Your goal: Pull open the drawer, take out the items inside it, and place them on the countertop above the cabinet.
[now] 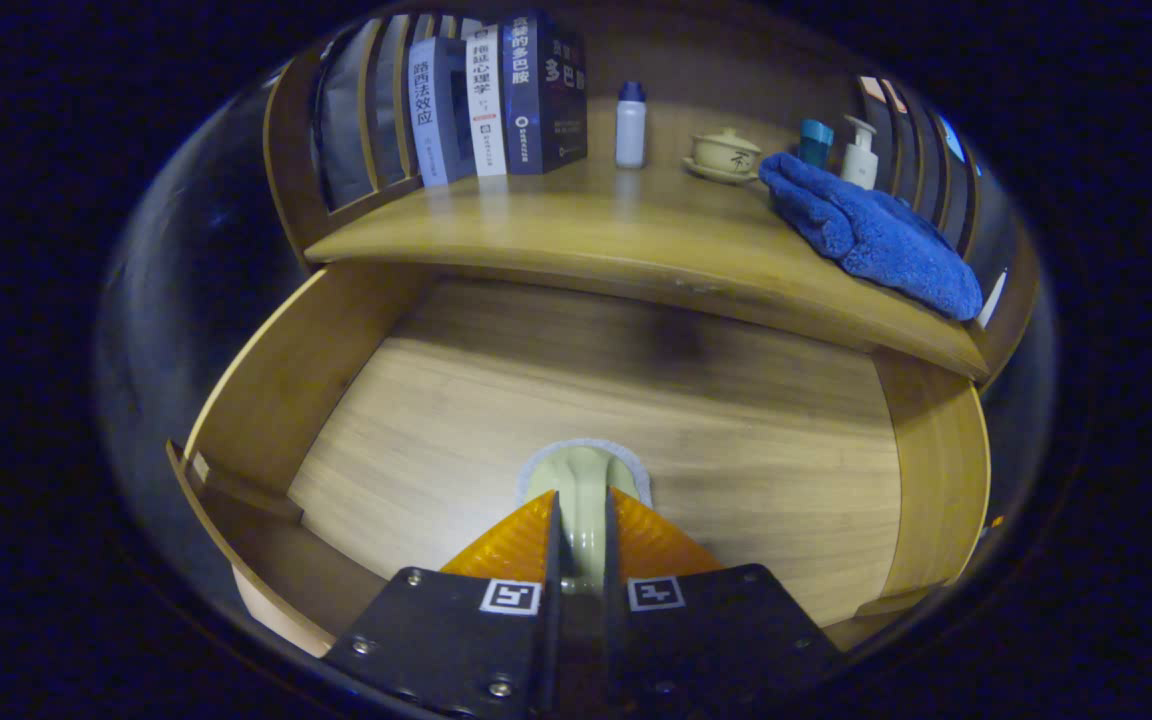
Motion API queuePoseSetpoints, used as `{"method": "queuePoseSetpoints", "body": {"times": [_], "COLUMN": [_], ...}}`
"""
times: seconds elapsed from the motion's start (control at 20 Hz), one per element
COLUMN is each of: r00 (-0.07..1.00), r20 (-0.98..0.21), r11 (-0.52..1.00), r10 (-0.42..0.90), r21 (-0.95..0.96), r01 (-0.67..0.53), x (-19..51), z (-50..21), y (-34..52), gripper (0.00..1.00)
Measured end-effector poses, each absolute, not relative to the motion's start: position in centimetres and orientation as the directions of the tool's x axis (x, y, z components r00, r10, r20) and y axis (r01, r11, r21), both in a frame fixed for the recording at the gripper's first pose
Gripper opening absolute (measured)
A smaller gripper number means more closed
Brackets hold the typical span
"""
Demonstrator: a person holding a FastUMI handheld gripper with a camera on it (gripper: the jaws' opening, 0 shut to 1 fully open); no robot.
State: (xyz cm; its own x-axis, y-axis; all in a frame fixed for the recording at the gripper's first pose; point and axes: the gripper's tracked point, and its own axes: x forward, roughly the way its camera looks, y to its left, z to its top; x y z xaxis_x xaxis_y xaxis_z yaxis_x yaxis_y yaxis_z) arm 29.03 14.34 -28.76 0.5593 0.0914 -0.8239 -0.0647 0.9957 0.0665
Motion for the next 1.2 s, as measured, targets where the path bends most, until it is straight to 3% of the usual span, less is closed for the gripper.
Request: {"method": "queuePoseSetpoints", "body": {"times": [0.55,0.9,1.2], "r00": [0.801,0.867,0.881], "r20": [-0.596,-0.497,-0.474], "r11": [0.997,0.999,0.999], "r10": [0.050,0.030,-0.007], "r21": [-0.013,-0.023,-0.033], "r01": [-0.072,-0.048,-0.010], "x": [32.2,36.6,41.3], "z": [-18.0,-13.5,-14.9], "y": [13.0,11.9,11.7], "gripper": [0.17,0.17,0.17]}}
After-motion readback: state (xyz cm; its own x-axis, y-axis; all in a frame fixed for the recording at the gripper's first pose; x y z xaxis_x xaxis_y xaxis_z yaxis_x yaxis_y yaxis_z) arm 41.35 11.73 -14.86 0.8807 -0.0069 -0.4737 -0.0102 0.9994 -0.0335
